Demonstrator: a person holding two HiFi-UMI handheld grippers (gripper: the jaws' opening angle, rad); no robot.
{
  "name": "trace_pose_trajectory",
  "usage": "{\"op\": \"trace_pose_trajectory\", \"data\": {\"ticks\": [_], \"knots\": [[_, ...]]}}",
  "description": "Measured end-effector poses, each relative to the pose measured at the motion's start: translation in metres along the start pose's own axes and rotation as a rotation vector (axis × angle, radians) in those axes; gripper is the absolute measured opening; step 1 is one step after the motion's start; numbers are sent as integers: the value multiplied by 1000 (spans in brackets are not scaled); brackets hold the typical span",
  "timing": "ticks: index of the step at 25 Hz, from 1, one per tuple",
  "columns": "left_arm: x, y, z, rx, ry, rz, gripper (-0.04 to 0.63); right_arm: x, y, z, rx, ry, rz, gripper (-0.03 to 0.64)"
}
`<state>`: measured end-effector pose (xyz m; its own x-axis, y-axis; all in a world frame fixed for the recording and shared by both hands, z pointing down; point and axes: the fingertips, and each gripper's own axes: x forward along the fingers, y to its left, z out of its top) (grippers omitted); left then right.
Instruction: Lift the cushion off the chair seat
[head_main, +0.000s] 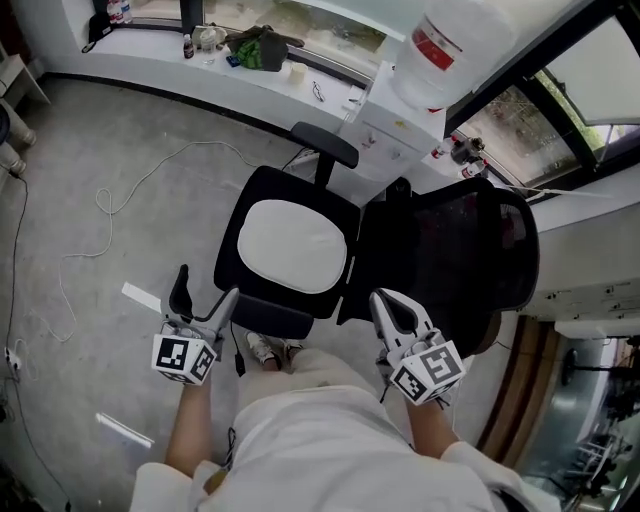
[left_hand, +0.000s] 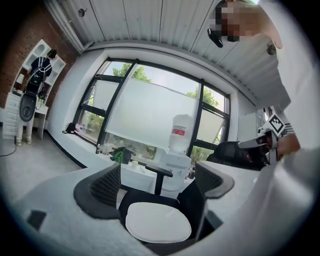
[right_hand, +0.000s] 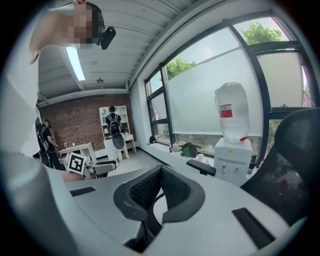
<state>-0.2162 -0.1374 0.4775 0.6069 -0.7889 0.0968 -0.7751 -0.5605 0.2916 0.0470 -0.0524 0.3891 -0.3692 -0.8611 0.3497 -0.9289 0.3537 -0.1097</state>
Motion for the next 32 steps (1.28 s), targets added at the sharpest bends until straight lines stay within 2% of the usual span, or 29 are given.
{"op": "trace_pose_trajectory", "data": {"ticks": [6, 8, 12, 16, 18, 22, 32], "knots": [[64, 3, -45, 42, 167, -45, 459, 37, -27, -21, 58, 58, 35, 2], [89, 5, -71, 77, 234, -63, 458, 53, -37, -33, 62, 72, 50, 2], [126, 30, -129, 93, 358, -37, 459, 76, -48, -63, 104, 102, 73, 2], [163, 50, -179, 63, 438, -33, 457, 93, -64, -83, 107, 112, 73, 2], [181, 56, -192, 51, 462, -38, 457, 98, -71, -95, 117, 125, 73, 2], [218, 72, -219, 140, 516, -51, 457, 111, -83, -123, 133, 161, 84, 2], [268, 92, -309, 166, 660, -64, 457, 125, -100, -181, 193, 235, 90, 2]]}}
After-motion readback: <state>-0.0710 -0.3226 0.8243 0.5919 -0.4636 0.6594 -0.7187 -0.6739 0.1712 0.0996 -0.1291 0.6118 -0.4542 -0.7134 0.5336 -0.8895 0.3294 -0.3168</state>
